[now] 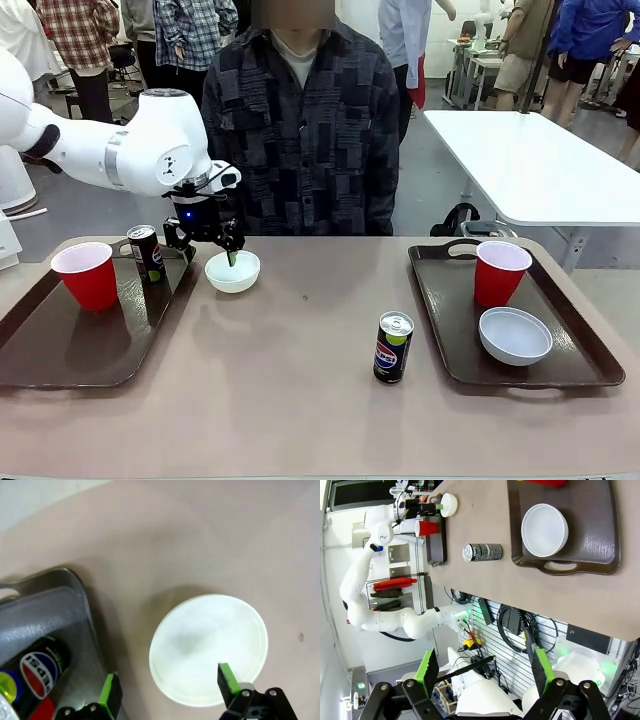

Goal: Prepare tableware on both trays.
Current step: Pick up a Picnic Bowl from the table and place it on a Handle tray.

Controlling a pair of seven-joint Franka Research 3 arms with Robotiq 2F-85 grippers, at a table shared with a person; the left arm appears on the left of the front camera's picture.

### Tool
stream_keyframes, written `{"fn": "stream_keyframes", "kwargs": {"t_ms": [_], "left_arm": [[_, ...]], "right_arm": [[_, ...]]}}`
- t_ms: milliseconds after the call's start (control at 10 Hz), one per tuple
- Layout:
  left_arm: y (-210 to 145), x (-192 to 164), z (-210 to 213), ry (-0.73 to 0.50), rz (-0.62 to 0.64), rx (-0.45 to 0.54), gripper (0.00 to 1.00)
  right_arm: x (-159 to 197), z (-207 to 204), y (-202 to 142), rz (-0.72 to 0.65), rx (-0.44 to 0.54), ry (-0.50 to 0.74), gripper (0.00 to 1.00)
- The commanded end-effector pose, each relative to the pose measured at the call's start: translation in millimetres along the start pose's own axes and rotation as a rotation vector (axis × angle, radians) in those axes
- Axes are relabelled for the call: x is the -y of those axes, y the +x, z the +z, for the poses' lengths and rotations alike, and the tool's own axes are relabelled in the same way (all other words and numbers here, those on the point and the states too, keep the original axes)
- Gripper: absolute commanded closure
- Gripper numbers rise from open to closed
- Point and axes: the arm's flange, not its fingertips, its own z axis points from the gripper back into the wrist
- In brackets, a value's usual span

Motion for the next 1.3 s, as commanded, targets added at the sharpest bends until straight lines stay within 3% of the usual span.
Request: {"fn": "stream_keyframes", "kwargs": {"t_ms": [0,100,200,300,400,600,700,900,1200], "left_arm": [[11.5,7.9,-9.9,0.041,0.042,-0.002,0.00],[13.2,10.4,-14.1,0.029,0.031,0.009,0.13],[13.1,12.5,-15.8,0.032,0.027,0.003,0.53],[13.3,12.7,-16.1,0.036,0.028,0.003,0.66],[14.4,11.6,-15.2,0.042,0.027,0.002,1.00],[12.5,12.5,-15.3,0.047,0.036,-0.018,1.00],[11.2,12.5,-14.0,0.046,0.031,-0.023,0.87],[6.9,13.5,-9.0,0.041,0.027,-0.031,1.00],[3.3,13.5,-0.7,0.037,0.020,-0.024,1.00]], "right_arm": [[0.9,-0.6,-1.4,0.012,0.003,0.011,0.02],[0.9,-0.6,-1.4,0.012,0.003,0.011,0.02],[0.9,-0.6,-1.4,0.012,0.003,0.011,0.02],[0.9,-0.6,-1.4,0.012,0.003,0.011,0.02],[0.9,-0.6,-1.4,0.012,0.003,0.011,0.02],[0.9,-0.6,-1.4,0.012,0.003,0.011,0.02],[0.9,-0.6,-1.4,0.012,0.003,0.011,0.02],[0.9,-0.6,-1.4,0.012,0.003,0.011,0.02],[0.9,-0.6,-1.4,0.012,0.003,0.011,0.02]]}}
